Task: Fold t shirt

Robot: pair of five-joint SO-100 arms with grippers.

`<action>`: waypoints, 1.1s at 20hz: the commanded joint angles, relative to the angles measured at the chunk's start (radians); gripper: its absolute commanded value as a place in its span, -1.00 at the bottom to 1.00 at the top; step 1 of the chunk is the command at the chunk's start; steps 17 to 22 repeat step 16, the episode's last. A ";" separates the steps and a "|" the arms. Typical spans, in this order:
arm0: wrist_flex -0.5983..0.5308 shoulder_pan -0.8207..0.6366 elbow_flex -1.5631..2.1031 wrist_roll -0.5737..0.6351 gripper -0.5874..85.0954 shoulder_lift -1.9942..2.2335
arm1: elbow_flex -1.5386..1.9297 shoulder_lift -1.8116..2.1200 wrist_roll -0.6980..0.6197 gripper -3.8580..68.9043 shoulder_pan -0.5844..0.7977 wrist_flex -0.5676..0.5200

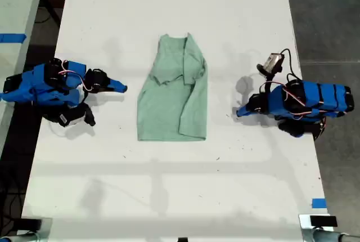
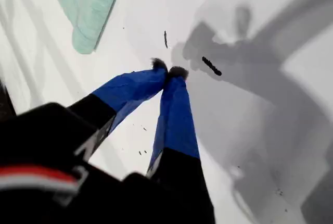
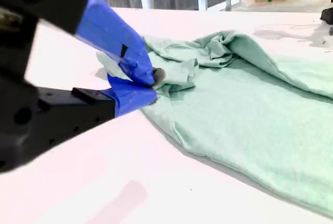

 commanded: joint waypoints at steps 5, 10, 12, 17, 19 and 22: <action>0.000 0.002 0.003 -0.015 -0.99 0.008 | 0.051 0.012 0.008 -0.85 0.002 0.006; -0.002 0.000 0.003 -0.014 -0.99 0.008 | 0.051 0.012 0.008 -0.85 0.020 0.006; -0.002 0.002 0.003 -0.014 -0.99 0.008 | 0.051 0.012 0.009 -0.85 0.008 0.006; -0.003 0.000 0.003 -0.014 -0.99 0.008 | 0.051 0.012 0.006 -0.85 0.003 0.006; -0.003 0.000 0.003 -0.014 -0.99 0.008 | 0.051 0.012 0.006 -0.85 0.003 0.006; -0.003 0.000 0.003 -0.014 -0.99 0.008 | 0.051 0.012 0.006 -0.85 0.003 0.006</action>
